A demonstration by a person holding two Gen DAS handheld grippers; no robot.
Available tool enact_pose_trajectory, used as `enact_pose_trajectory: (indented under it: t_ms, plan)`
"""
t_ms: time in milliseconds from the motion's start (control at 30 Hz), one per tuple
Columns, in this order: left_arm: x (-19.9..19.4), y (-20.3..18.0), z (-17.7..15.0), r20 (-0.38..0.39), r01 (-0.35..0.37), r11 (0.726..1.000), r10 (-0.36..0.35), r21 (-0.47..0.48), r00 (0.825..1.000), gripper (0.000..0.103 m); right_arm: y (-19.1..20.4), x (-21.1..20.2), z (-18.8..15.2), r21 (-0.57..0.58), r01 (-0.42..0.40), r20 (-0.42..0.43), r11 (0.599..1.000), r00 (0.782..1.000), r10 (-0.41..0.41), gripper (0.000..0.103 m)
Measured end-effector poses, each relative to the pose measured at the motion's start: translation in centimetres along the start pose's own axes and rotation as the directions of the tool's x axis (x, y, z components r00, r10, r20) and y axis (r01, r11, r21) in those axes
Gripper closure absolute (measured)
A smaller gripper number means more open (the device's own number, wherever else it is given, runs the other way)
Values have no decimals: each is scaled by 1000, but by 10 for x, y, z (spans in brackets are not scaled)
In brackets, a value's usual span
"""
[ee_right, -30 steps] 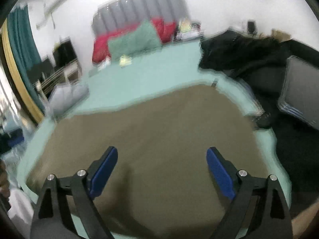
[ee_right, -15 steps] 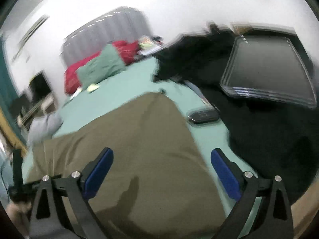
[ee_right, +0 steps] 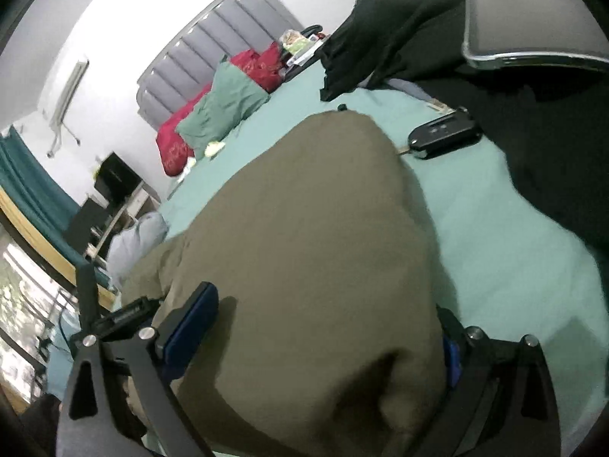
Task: Fold large clothes
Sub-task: 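Fold the jacket hem up toward the collar with both tools and flatten it, then grasp the folded olive jacket bundle with both tools and lift it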
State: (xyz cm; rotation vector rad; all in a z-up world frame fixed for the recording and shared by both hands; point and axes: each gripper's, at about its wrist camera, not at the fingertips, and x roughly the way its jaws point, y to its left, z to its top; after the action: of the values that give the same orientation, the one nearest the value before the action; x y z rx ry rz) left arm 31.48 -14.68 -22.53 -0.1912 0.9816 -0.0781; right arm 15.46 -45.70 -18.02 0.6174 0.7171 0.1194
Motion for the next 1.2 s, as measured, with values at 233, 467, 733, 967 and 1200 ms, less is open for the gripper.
enact_pose_trajectory:
  t_ms: [233,467,733,967,1200]
  plan:
    - [4,-10,1,34,-50,998,49,36,998,25,6,25,-2,196,-239,-23,951,969,248,29]
    - [-2,-2,2,-17,-36,997,37,70,999,25,59,20,19,146,-399,14,905,916,402,79]
    - [-60,60,9,-41,160,987,-159,17,986,24,167,-5,32,-104,-316,-2,943,948,318,79]
    - [-109,155,4,-3,145,986,-146,76,989,24,286,10,14,-340,-256,-73,905,967,245,79]
    - [-139,271,-7,67,107,994,-104,-39,992,24,372,71,-48,-366,-338,-269,867,930,249,82]
